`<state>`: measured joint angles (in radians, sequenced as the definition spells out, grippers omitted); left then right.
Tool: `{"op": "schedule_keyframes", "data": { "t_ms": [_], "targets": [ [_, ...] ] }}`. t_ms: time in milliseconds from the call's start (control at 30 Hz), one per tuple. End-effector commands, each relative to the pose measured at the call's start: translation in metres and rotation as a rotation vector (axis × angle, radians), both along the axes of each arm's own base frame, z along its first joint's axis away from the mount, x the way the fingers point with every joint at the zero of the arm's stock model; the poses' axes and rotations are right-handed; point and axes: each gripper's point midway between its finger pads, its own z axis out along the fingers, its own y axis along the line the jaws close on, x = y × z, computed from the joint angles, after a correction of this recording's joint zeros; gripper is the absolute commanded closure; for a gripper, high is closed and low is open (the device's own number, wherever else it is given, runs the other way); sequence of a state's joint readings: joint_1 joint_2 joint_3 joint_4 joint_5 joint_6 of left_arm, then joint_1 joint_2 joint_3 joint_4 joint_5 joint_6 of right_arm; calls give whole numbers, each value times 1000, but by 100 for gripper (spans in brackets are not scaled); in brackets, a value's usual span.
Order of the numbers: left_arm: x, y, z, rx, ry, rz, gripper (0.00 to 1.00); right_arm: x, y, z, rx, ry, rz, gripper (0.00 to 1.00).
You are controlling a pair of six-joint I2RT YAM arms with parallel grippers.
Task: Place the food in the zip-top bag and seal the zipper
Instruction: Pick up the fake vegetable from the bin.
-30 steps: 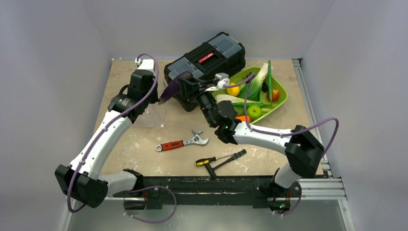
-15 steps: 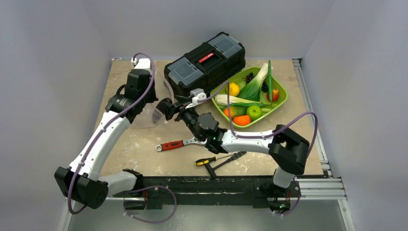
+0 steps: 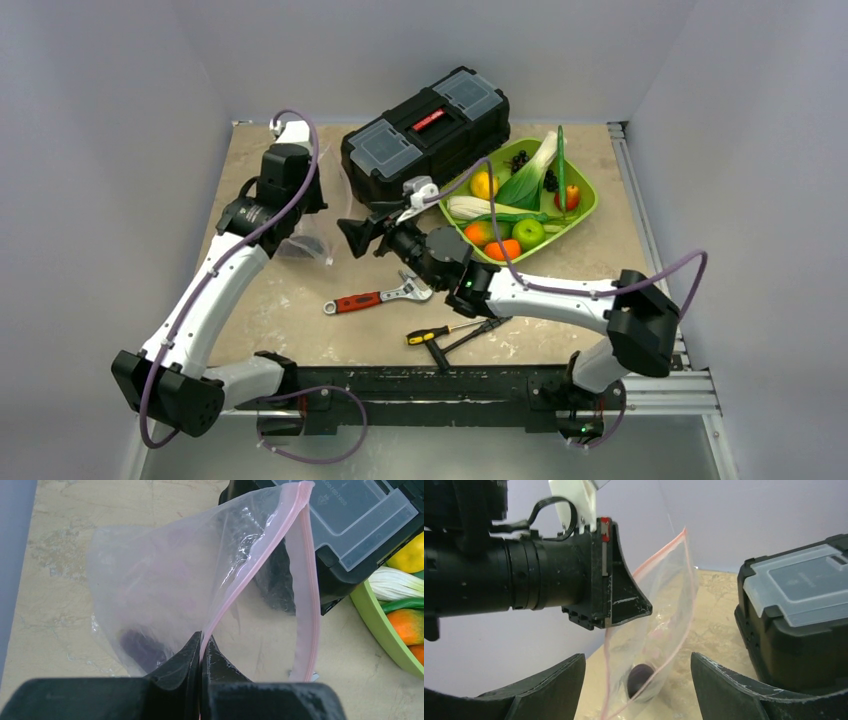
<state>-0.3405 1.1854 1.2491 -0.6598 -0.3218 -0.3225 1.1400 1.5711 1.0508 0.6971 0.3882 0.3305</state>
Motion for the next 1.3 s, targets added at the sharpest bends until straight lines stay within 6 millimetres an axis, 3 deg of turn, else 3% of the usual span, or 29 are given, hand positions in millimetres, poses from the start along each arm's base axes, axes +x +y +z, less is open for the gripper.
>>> {"op": "schedule_keyframes", "data": {
  "t_ms": [0, 133, 433, 600, 800, 1000, 1167, 1267],
  "targets": [
    [3, 3, 26, -39, -103, 16, 100, 7, -31, 4, -14, 45, -16, 24],
    [3, 3, 27, -33, -112, 14, 100, 26, -73, -21, -65, 122, -76, 24],
    [6, 0, 22, -33, -89, 4, 100, 91, -216, -90, -124, 384, -420, 25],
    [7, 0, 18, -28, -78, 3, 100, 121, -277, -112, -80, 539, -614, 26],
    [7, 0, 18, -24, -72, 1, 100, 165, -346, -121, -42, 574, -787, 27],
    [7, 2, 17, -9, -72, 7, 100, 205, -390, -121, -23, 556, -897, 25],
    [9, 6, 1, 66, -47, 38, 100, 225, -432, -120, -77, 517, -1059, 26],
    [8, 0, -5, 52, -14, 22, 100, 235, -440, -110, -118, 440, -1085, 25]
  ]
}}
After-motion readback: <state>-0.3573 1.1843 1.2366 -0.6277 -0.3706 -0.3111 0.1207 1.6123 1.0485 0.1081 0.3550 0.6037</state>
